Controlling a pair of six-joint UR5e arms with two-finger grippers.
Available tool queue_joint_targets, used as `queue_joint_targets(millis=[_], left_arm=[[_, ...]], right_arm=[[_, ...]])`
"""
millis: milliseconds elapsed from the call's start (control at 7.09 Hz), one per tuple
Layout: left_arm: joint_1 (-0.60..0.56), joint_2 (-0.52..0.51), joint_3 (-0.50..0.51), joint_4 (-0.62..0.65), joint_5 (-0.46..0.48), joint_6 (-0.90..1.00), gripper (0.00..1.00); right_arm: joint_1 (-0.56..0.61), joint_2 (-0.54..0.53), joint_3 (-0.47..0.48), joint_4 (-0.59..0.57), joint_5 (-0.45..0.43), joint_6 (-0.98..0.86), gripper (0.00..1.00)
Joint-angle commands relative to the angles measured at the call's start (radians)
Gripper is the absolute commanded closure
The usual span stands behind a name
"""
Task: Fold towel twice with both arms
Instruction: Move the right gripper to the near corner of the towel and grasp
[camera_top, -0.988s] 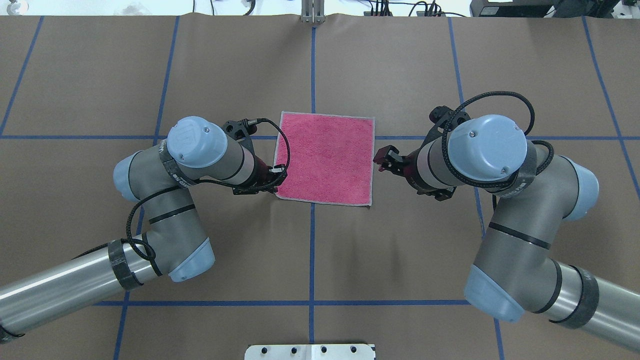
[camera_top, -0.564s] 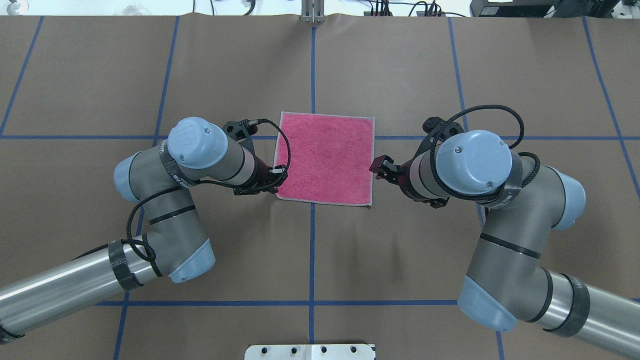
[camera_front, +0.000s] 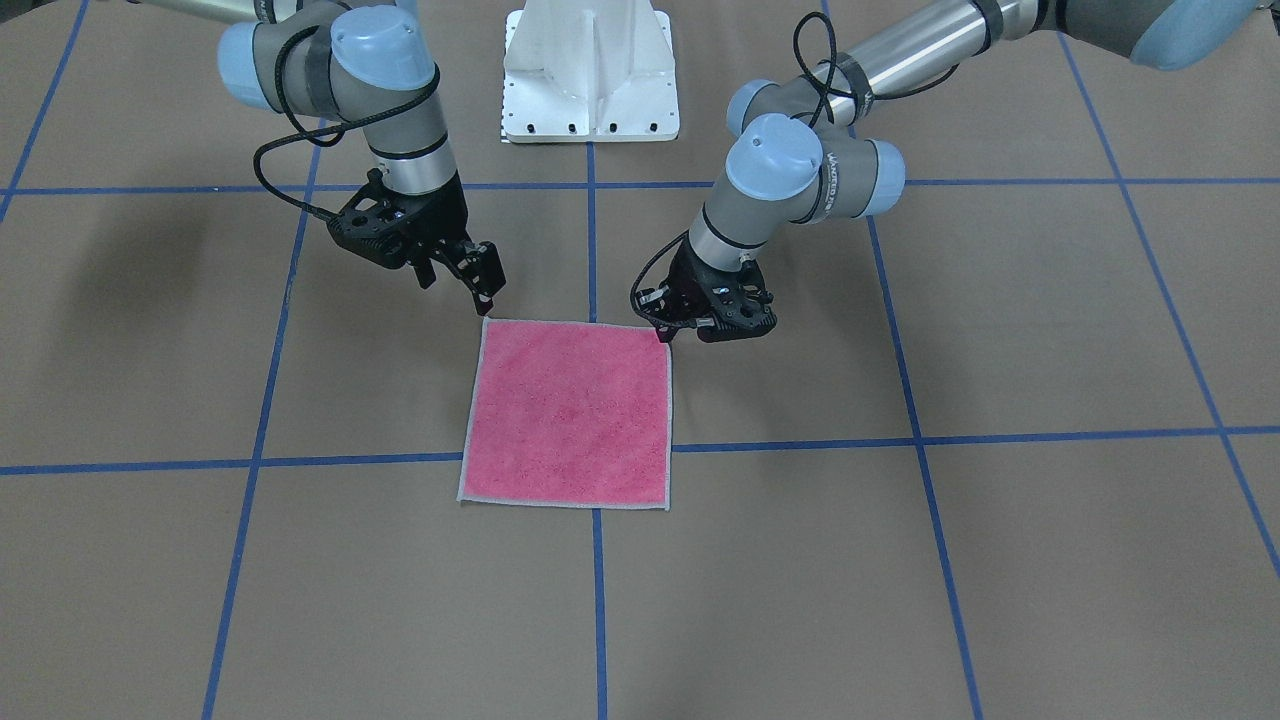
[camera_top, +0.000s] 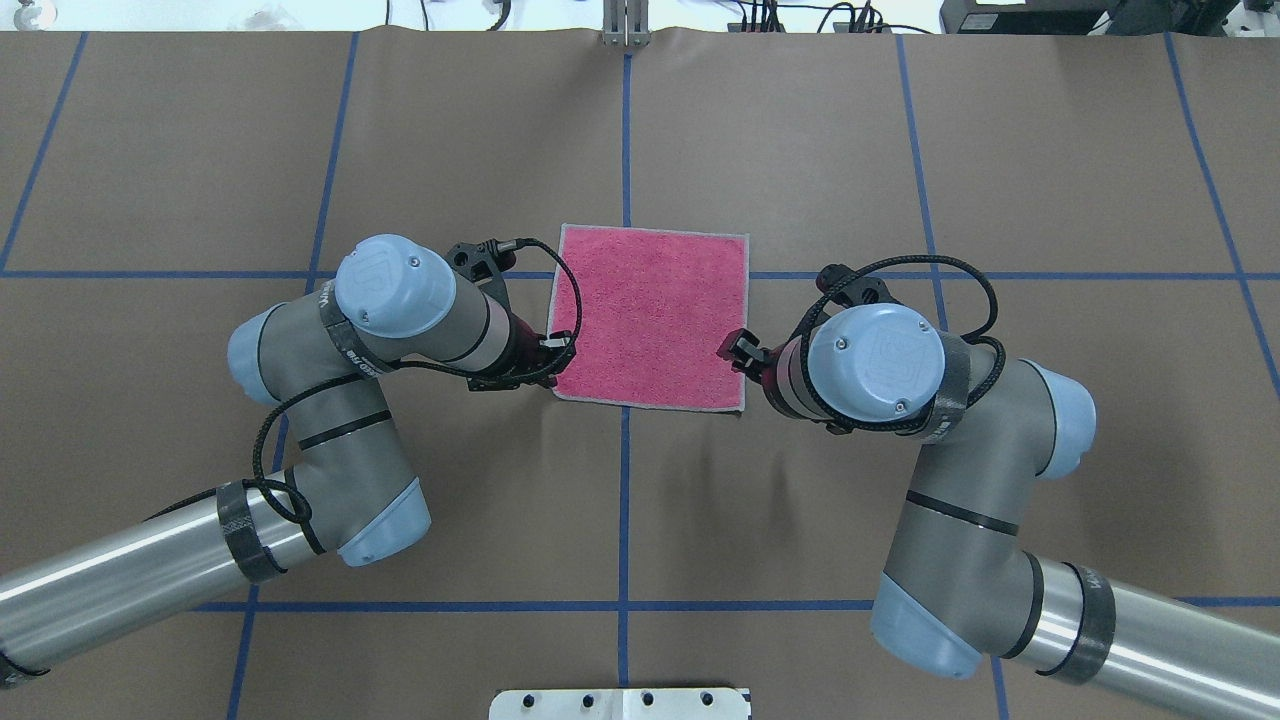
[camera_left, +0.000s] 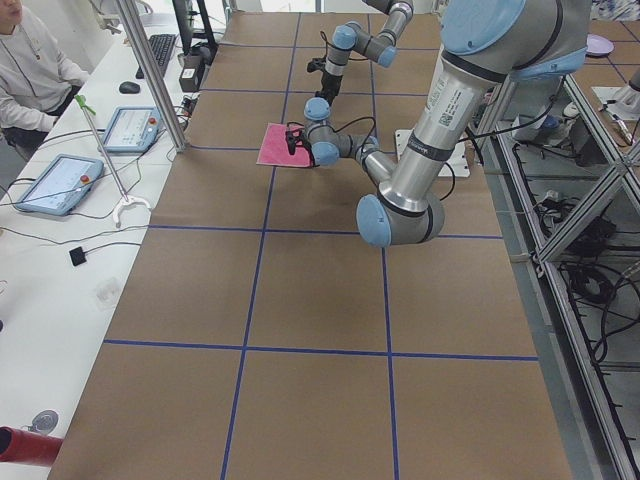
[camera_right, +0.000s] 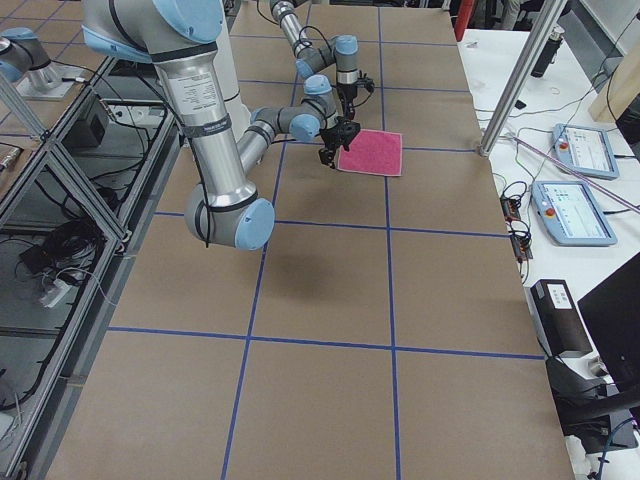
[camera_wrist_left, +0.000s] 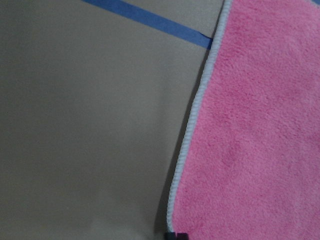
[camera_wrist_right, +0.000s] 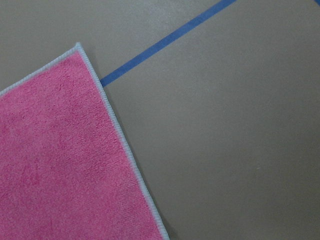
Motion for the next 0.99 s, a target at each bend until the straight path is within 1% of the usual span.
queue_joint_targets(millis=[0, 141, 282, 705, 846], left_arm=[[0.0, 0.0, 0.001, 0.0, 0.0, 0.0, 1.0], [0.0, 0.0, 0.002, 0.0, 0.0, 0.0, 1.0], [0.0, 0.002, 0.002, 0.0, 0.0, 0.0, 1.0], [0.0, 0.002, 0.003, 0.0, 0.0, 0.0, 1.0], [0.0, 0.002, 0.003, 0.0, 0.0, 0.0, 1.0]], right_arm=[[-0.033, 0.008, -0.097, 0.16, -0.052, 0.117, 0.17], [-0.036, 0.009, -0.127, 0.193, -0.055, 0.14, 0.25], [-0.045, 0.009, -0.138, 0.194, -0.058, 0.162, 0.3], [-0.057, 0.009, -0.133, 0.19, -0.064, 0.166, 0.3], [-0.059, 0.011, -0.133, 0.189, -0.064, 0.168, 0.41]])
